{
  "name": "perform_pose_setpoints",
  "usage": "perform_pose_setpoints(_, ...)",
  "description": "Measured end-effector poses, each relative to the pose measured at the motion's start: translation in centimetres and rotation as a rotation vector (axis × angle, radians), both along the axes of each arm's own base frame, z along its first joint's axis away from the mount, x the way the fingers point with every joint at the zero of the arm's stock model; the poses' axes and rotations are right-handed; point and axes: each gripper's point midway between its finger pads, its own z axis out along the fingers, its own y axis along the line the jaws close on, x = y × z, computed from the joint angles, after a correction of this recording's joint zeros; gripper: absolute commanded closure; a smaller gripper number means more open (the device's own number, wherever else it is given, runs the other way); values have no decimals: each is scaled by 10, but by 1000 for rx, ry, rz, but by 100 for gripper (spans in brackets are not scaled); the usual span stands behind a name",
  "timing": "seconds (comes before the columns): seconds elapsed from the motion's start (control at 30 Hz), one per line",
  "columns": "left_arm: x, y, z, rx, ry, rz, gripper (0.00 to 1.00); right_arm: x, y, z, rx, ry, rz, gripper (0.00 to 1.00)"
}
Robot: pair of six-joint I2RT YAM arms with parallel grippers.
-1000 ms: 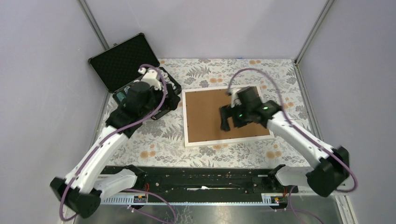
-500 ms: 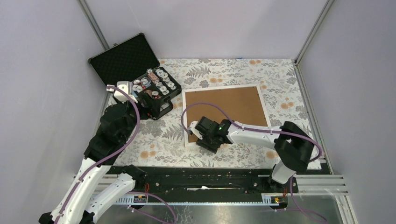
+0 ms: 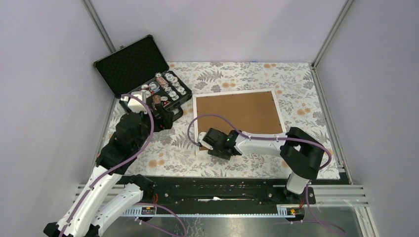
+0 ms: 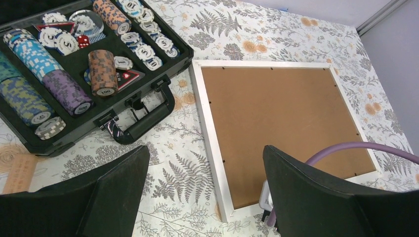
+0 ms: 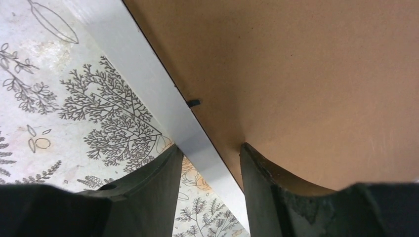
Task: Put the photo into the frame
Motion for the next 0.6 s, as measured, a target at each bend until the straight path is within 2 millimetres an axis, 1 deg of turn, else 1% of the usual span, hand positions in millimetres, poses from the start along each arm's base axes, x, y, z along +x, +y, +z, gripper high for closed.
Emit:
perform_pose_setpoints(0.03, 0, 0, -2, -5, 5, 2, 11, 1, 0, 0, -4, -9, 1, 54)
perform_pose_setpoints(0.1, 0, 0, -4, -18, 18, 14, 11, 3, 0, -1, -7, -26, 4, 70)
perform_pose_setpoints(0.2, 1, 6, -12, -43, 50, 75, 10, 8, 4, 2, 4, -54, 16, 85)
perform_pose_setpoints(0.23, 2, 9, -14, -49, 63, 98, 8, 9, 5, 2, 11, -59, 25, 90)
perform_pose_setpoints(0.27, 4, 12, -20, -56, 85, 135, 5, 9, 5, 2, 18, -67, 38, 97)
perform_pose_setpoints(0.3, 6, 14, -25, -57, 107, 162, 3, 9, 5, 3, 27, -73, 50, 100)
perform_pose_setpoints(0.43, 14, 18, -56, -30, 231, 247, 1, 5, 5, 6, 66, -77, 81, 100)
perform_pose_setpoints(0.5, 20, 14, -73, -17, 300, 250, 1, 1, 4, 7, 89, -63, 76, 100)
perform_pose_setpoints(0.53, 22, 8, -83, -23, 346, 228, 1, -3, 3, 8, 102, -51, 69, 100)
perform_pose_setpoints(0.6, 26, -3, -97, -63, 421, 176, 1, -9, 0, 9, 124, -31, 55, 100)
